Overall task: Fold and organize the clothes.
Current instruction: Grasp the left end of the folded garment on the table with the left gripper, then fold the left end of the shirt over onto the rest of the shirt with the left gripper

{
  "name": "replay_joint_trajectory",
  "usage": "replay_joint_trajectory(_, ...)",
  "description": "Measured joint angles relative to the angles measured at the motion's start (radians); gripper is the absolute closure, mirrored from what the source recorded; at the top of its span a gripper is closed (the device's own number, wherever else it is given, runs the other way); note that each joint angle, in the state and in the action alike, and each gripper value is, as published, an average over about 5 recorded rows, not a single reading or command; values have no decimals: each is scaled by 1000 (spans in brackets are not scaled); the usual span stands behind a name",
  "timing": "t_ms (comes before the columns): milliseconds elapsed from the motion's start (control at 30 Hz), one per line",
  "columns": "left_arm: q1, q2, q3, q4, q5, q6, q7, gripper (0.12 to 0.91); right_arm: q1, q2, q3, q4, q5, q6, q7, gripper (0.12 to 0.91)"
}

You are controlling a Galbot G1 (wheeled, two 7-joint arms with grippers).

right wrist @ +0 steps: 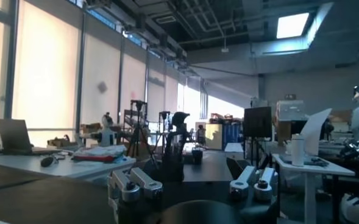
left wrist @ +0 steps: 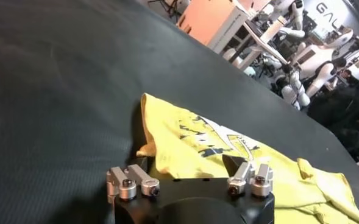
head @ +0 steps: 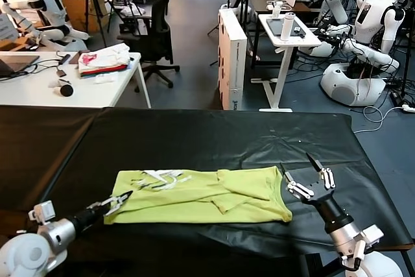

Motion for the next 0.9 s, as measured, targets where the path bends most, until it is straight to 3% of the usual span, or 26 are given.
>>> replay_joint_trajectory(133, 2, 0, 0, 0, 2, 1, -5, 443, 3, 4, -5, 0, -7, -1, 1, 118)
replay_joint_trajectory(300, 6, -1, 0, -7, 6, 7, -6, 765, 4, 10, -6, 0, -15, -2, 3, 118)
replay_joint_trajectory(367, 6, -1, -2, -12, 13, 8, -9, 838, 6, 13, -7, -1, -17, -3, 3, 118)
replay_joint_trajectory(533, 9, 0, -24, -36, 79, 8, -35, 847, 15, 24, -16, -9, -26, -4, 6, 118)
replay_joint_trajectory(700, 11, 18, -68, -74, 204, 6, -69, 850, 27, 34, -31, -19, -37, -5, 16, 118)
replay_joint_trajectory(900, 32, 43, -144, -107, 347, 5, -86, 850, 38, 41, -42, -26, -50, -18, 41, 118)
